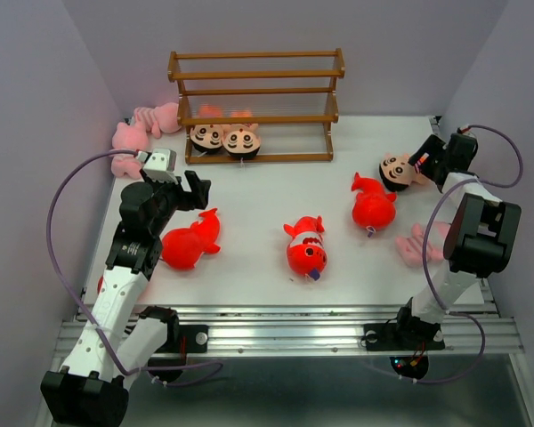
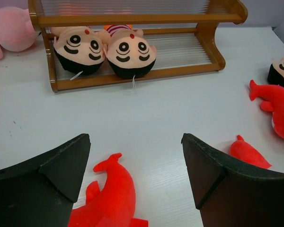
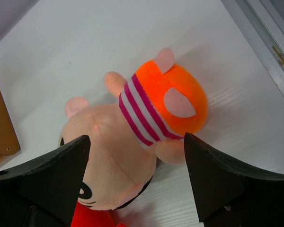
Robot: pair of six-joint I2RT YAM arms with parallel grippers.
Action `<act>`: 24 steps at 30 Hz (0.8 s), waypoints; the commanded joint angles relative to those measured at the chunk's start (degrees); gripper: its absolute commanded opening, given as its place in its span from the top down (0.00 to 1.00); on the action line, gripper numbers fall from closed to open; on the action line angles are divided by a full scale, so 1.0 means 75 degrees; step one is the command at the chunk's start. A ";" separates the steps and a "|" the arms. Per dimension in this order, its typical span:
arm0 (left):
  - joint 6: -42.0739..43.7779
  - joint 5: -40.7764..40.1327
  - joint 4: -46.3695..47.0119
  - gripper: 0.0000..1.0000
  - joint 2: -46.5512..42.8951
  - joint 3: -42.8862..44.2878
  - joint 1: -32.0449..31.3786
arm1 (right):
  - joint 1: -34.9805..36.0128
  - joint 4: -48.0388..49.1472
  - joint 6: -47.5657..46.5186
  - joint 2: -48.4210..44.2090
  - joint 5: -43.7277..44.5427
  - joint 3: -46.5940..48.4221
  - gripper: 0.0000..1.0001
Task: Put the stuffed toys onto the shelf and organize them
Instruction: Grab a stuffed toy with the right arm
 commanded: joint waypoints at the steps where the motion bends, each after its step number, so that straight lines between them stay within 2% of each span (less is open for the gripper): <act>1: 0.0149 -0.0017 0.0193 0.11 -0.0028 0.0064 0.0032 | -0.0041 0.0507 0.0324 0.0015 0.1046 0.0305 0.16; 9: 0.0173 0.0135 0.0217 0.11 -0.0028 0.0052 0.0021 | -0.0041 0.0097 0.0394 0.0964 0.1257 0.0960 0.18; 12: 0.0173 0.0498 0.0322 0.11 -0.0051 0.0029 0.0021 | -0.0041 0.0073 0.0313 0.1222 0.1211 0.1125 0.25; 13: 0.0196 0.0580 0.0357 0.11 -0.0098 0.0005 0.0021 | -0.0041 0.0073 0.0301 0.1269 0.1164 0.1160 0.34; 15: 0.0196 0.0803 0.0439 0.11 -0.0110 -0.0007 0.0021 | -0.0041 0.0085 0.0231 0.1386 0.0930 0.1195 0.42; 16: 0.0208 0.0873 0.0463 0.11 -0.0133 -0.0030 0.0021 | -0.0041 0.0085 0.0219 0.1410 0.0871 0.1230 0.51; 19: 0.0220 0.1131 0.0557 0.11 -0.0157 -0.0053 0.0021 | -0.0041 0.0096 0.0148 0.1445 0.0508 0.1242 0.64; 20: 0.0220 0.1189 0.0568 0.11 -0.0157 -0.0065 0.0021 | -0.0041 0.0097 0.0137 0.1434 0.0426 0.1219 0.74; 22: 0.0220 0.1389 0.0639 0.11 -0.0168 -0.0065 0.0032 | -0.0041 0.0120 0.0055 0.1352 0.0133 0.1196 0.83; 23: 0.0220 0.1517 0.0685 0.11 -0.0168 -0.0089 0.0021 | -0.0041 0.0108 0.0008 0.1294 -0.0077 0.1161 0.92; 24: 0.0208 0.1611 0.0709 0.11 -0.0157 -0.0089 0.0021 | -0.0041 0.0108 -0.0027 0.1165 -0.0195 0.1137 0.95</act>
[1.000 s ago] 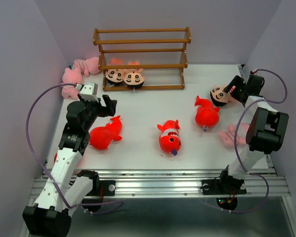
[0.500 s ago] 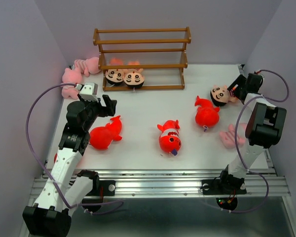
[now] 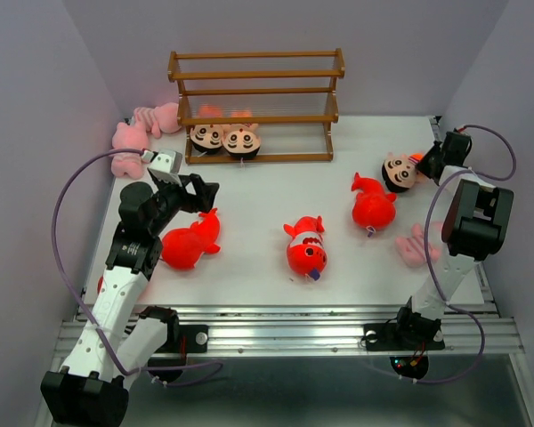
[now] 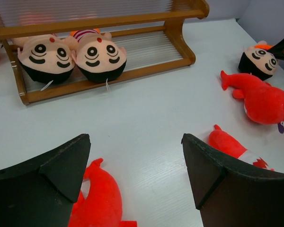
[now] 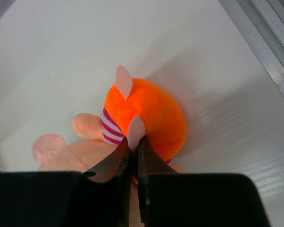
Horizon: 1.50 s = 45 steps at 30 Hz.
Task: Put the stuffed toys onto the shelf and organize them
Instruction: Grab a stuffed toy with the right arm, then pass the stuffed toy from the right arm to the left
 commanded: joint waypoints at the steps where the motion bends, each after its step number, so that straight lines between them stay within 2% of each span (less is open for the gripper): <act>1: 0.0135 0.0670 0.0566 0.11 -0.0139 -0.0100 0.0021 | -0.0122 0.0120 -0.0249 -0.0281 -0.0778 0.0117 0.99; 5: 0.0042 0.1291 0.0788 0.11 -0.0128 -0.0171 0.0021 | -0.0123 0.0774 -0.0296 -0.1158 -0.1575 -0.0385 0.99; 8: -0.0064 0.1853 0.1023 0.11 -0.0116 -0.0229 0.0021 | -0.0123 0.1722 -0.0261 -0.1968 -0.2417 -0.1135 0.99; 12: -0.0461 0.2181 0.1501 0.11 0.0001 -0.0300 0.0032 | -0.0123 0.2029 -0.0121 -0.2786 -0.3203 -0.1441 0.99; 17: -0.2183 0.2593 0.2616 0.11 0.0540 -0.0511 -0.0142 | -0.0123 0.2065 0.0301 -0.3784 -0.4258 -0.1875 0.99; 19: -0.2746 0.2220 0.2746 0.11 0.0832 -0.0359 -0.0668 | 0.0028 0.1855 0.0220 -0.4333 -0.4693 -0.2015 0.99; 20: -0.2875 0.2032 0.2839 0.11 0.0903 -0.0242 -0.1251 | 0.0111 0.1680 0.0138 -0.4522 -0.4822 -0.2074 0.99; 22: -0.3180 0.1213 0.2898 0.11 0.1171 -0.0101 -0.1898 | 0.0379 0.1422 -0.0178 -0.5036 -0.5162 -0.2168 0.99; 23: -0.3309 0.0723 0.2968 0.11 0.1289 0.0050 -0.2481 | 0.0474 0.1189 -0.0283 -0.5190 -0.5290 -0.2273 0.99; 24: -0.3473 0.0718 0.3004 0.11 0.1441 0.0133 -0.2487 | 0.0568 0.1082 -0.0400 -0.5354 -0.5454 -0.2344 0.99; 26: -0.4011 0.0040 0.3062 0.11 0.1910 0.0274 -0.3223 | 0.0733 0.0894 -0.0670 -0.5812 -0.5888 -0.2496 0.99; 28: -0.4492 -0.0732 0.3214 0.11 0.2390 0.0450 -0.3903 | 0.1060 0.0473 -0.0974 -0.6093 -0.5913 -0.2660 0.99; 32: -0.4727 -0.1951 0.3636 0.11 0.3104 0.0870 -0.5026 | 0.1646 -0.0196 -0.1526 -0.6504 -0.5621 -0.2859 0.99; 38: -0.5498 -0.3195 0.3496 0.11 0.4243 0.1703 -0.6036 | 0.2010 -0.0805 -0.2030 -0.6938 -0.5023 -0.3129 0.99; 44: -0.6262 -0.3876 0.3309 0.11 0.4875 0.2148 -0.6471 | 0.2080 -0.1134 -0.2417 -0.7242 -0.4320 -0.3281 0.99; 45: -0.6669 -0.4061 0.3111 0.11 0.4981 0.2242 -0.6553 | 0.2080 -0.1157 -0.2475 -0.7278 -0.4261 -0.3317 0.99</act>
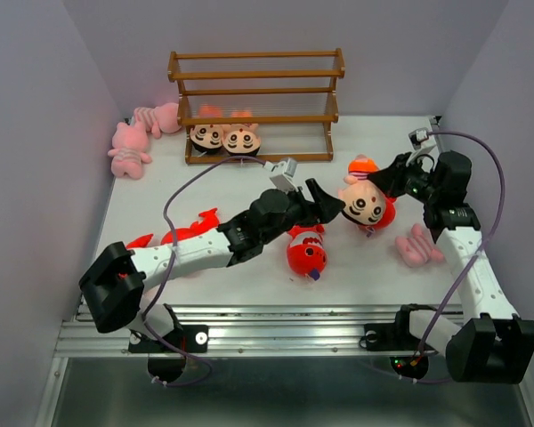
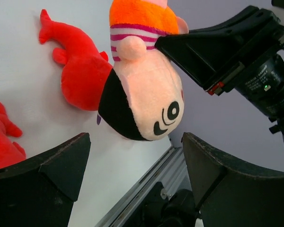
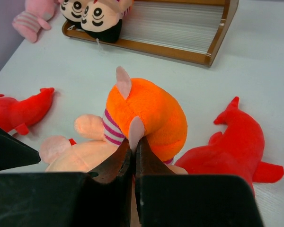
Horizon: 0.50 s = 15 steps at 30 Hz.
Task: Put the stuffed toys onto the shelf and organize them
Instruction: Pass the stuffed toy from the right arm to the left
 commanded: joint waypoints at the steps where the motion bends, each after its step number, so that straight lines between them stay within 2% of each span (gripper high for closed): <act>1: -0.1176 -0.0927 -0.0058 0.11 0.0269 0.0669 -0.0221 | 0.0064 -0.0015 -0.0442 -0.0368 0.0522 -0.0070 0.99; 4: -0.2067 -0.1139 -0.0995 0.11 0.0925 0.1243 -0.0244 | 0.0134 0.0032 -0.0442 -0.0544 0.0534 -0.0234 0.99; 10: -0.2303 -0.0858 -0.1055 0.12 0.1477 0.1830 -0.0408 | 0.0204 0.0079 -0.0453 -0.0579 0.0674 -0.0363 0.99; 15: -0.2583 -0.0822 -0.1476 0.23 0.1934 0.2228 -0.0490 | 0.0204 0.0184 -0.0407 -0.0685 0.0627 -0.0410 0.99</act>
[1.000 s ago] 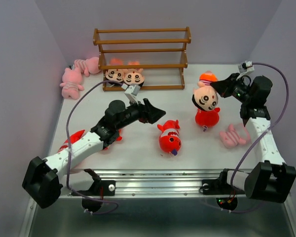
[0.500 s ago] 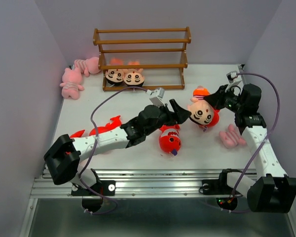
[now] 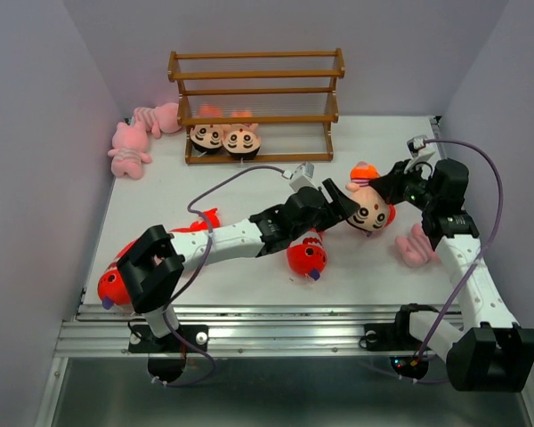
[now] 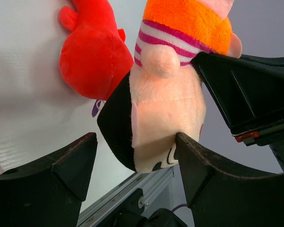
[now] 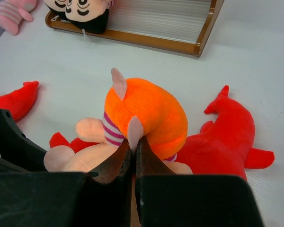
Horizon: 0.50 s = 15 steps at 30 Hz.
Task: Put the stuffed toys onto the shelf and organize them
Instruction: Pass the stuffed toy from the right arm to the left
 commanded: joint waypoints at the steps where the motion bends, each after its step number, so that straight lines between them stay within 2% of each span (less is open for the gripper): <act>1: -0.0411 -0.0071 -0.0227 0.24 0.0130 0.0605 -0.0085 | 0.0061 0.0327 -0.0048 -0.0256 0.0021 0.0024 0.99; 6: -0.0481 0.0035 -0.0204 0.27 0.0306 0.0734 -0.0109 | 0.0131 0.0420 -0.0095 -0.0198 0.0010 -0.0139 0.99; 8: -0.0493 0.0070 -0.0134 0.34 0.0306 0.0734 -0.0109 | 0.0132 0.0468 -0.0072 -0.0233 -0.0014 -0.0234 0.99; 10: -0.0493 0.0082 -0.0040 0.45 0.0306 0.0711 -0.0109 | 0.0132 0.0514 -0.0083 -0.0256 -0.0061 -0.0328 0.99; 13: -0.0458 0.0059 0.0089 0.69 0.0283 0.0641 -0.0097 | 0.0132 0.0503 -0.0118 -0.0292 -0.0072 -0.0351 0.99; 14: -0.0446 0.0047 0.0124 0.83 0.0260 0.0629 -0.0097 | 0.0132 0.0491 -0.0130 -0.0303 -0.0061 -0.0340 0.99; 15: -0.0434 0.0058 0.0159 0.89 0.0259 0.0583 -0.0085 | 0.0132 0.0480 -0.0142 -0.0303 -0.0061 -0.0339 0.98</act>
